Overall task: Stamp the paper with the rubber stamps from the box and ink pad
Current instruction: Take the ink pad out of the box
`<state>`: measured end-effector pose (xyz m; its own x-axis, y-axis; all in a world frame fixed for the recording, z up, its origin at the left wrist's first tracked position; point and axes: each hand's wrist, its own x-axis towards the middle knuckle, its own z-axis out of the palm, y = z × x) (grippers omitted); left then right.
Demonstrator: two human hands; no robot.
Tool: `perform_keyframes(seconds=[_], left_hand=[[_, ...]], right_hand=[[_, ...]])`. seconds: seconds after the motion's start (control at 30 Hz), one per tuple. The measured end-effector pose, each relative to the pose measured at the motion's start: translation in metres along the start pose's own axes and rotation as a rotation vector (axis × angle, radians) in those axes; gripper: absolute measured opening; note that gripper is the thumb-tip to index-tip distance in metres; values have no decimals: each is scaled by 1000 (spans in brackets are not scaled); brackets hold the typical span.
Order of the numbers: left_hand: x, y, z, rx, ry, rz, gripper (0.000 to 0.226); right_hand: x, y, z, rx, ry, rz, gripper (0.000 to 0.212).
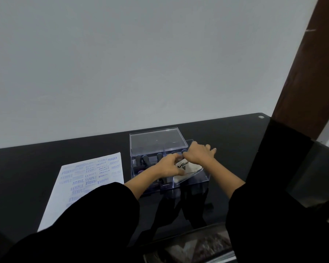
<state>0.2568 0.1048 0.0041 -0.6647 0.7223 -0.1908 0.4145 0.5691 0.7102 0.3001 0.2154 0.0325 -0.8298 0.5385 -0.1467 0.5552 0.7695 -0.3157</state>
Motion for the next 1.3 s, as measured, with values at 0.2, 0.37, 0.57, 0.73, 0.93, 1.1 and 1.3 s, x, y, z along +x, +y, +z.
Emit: perform_keyframes(seconds=[0.2, 0.37, 0.57, 0.73, 0.93, 1.1, 1.3], left_hand=[[2, 5, 8, 116, 58, 13, 67], [-2, 8, 5, 155, 109, 33, 71], [-16, 24, -10, 208, 172, 128, 82], [-38, 36, -21, 300, 121, 171, 72], [-61, 34, -12, 482, 22, 172, 68], [-72, 29, -2, 563, -39, 154, 71], [-77, 19, 13, 613, -137, 138, 64]], right_hand=[[-6, 5, 3, 316, 85, -80, 45], [-8, 12, 3, 496, 108, -80, 51], [-16, 15, -24, 657, 181, -66, 51], [-31, 31, -23, 893, 74, -24, 43], [-60, 51, -2, 1106, -156, -36, 38], [-71, 67, 16, 1067, -371, -110, 53], [-76, 74, 38, 1079, -486, -76, 64]])
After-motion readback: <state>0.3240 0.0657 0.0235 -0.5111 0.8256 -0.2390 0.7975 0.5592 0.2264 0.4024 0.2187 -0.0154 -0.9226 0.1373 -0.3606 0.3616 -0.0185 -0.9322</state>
